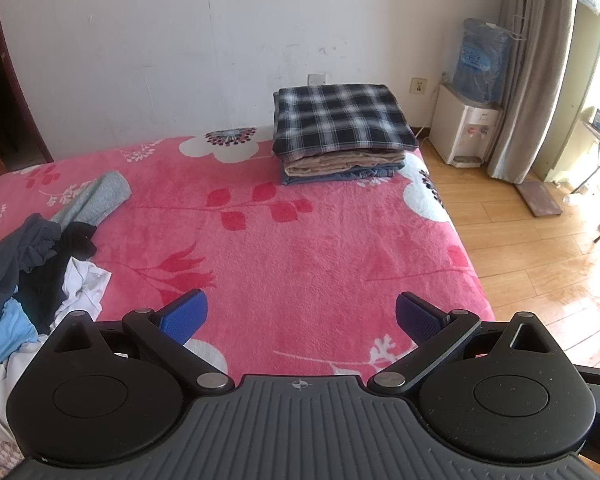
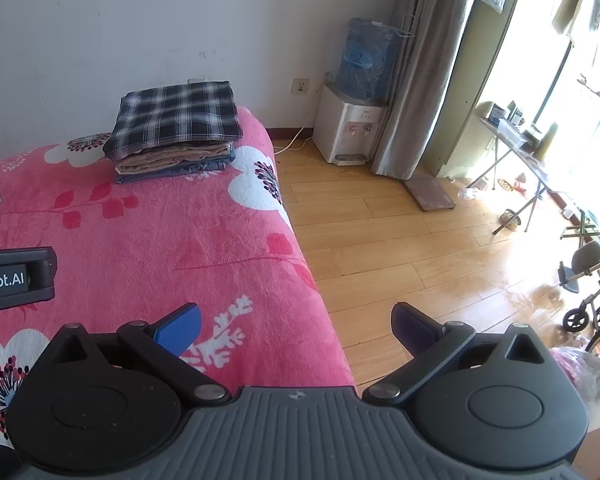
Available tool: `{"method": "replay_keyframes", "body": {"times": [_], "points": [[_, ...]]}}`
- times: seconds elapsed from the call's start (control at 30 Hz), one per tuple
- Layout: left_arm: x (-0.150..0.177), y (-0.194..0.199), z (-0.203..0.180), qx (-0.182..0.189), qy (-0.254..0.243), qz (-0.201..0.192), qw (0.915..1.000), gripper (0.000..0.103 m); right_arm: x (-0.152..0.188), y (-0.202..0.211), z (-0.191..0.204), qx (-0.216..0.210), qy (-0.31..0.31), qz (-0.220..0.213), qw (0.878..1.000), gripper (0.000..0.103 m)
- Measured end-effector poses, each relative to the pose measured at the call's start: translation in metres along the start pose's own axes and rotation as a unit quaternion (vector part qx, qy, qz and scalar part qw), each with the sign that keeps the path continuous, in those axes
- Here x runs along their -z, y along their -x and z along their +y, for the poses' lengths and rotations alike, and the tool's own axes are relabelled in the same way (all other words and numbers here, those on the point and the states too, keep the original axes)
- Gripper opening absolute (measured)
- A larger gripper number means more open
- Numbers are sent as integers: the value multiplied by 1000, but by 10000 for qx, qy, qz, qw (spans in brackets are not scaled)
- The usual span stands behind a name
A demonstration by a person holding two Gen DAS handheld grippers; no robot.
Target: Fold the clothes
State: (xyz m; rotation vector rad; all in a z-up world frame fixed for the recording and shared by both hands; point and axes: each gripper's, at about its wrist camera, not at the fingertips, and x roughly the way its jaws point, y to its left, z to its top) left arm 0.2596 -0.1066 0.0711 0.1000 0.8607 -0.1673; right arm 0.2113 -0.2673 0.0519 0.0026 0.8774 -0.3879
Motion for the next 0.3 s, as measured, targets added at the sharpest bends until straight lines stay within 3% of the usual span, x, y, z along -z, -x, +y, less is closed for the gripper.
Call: {"method": "replay_keyframes", "body": {"times": [0.3], "points": [[-1,-1,0,-13,-29,-10,10000,101,0,-1,0,12,-20,24,10000,103]]}}
